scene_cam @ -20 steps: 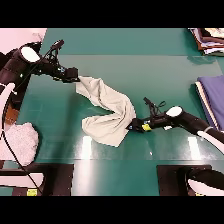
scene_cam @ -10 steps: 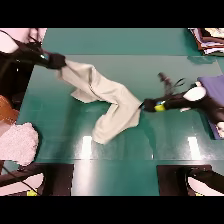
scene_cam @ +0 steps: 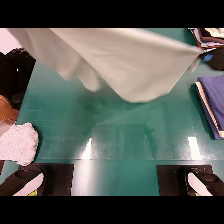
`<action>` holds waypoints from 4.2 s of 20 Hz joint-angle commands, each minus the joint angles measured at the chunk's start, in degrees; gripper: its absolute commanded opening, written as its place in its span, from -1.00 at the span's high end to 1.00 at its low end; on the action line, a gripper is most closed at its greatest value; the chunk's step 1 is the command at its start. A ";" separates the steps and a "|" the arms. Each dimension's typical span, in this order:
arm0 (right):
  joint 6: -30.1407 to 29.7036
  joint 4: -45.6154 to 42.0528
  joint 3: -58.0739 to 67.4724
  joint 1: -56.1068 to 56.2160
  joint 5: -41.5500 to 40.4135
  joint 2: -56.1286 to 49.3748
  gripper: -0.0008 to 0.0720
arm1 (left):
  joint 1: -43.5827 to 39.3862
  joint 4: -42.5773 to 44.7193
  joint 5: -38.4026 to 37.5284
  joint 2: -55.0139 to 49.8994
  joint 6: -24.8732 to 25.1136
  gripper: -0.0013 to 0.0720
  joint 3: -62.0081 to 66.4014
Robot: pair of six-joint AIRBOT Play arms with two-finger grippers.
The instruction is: Fold the shirts.
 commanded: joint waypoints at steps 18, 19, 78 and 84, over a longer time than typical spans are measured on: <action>2.51 -1.33 16.00 -2.95 30.71 -18.93 0.93 | 0.07 -6.56 -13.40 -0.61 1.97 0.89 -24.55; 2.29 -1.36 11.78 -1.31 29.42 -21.97 0.93 | 0.07 -6.19 -10.49 -3.43 1.95 0.89 -28.92; -8.13 -6.01 -49.51 -29.90 15.89 -10.62 -0.20 | 18.34 -23.23 2.23 -5.70 5.99 0.89 -66.18; -9.53 -0.79 -51.52 -22.27 10.43 -16.55 -0.20 | 18.34 -23.28 1.55 -5.70 5.99 0.89 -66.18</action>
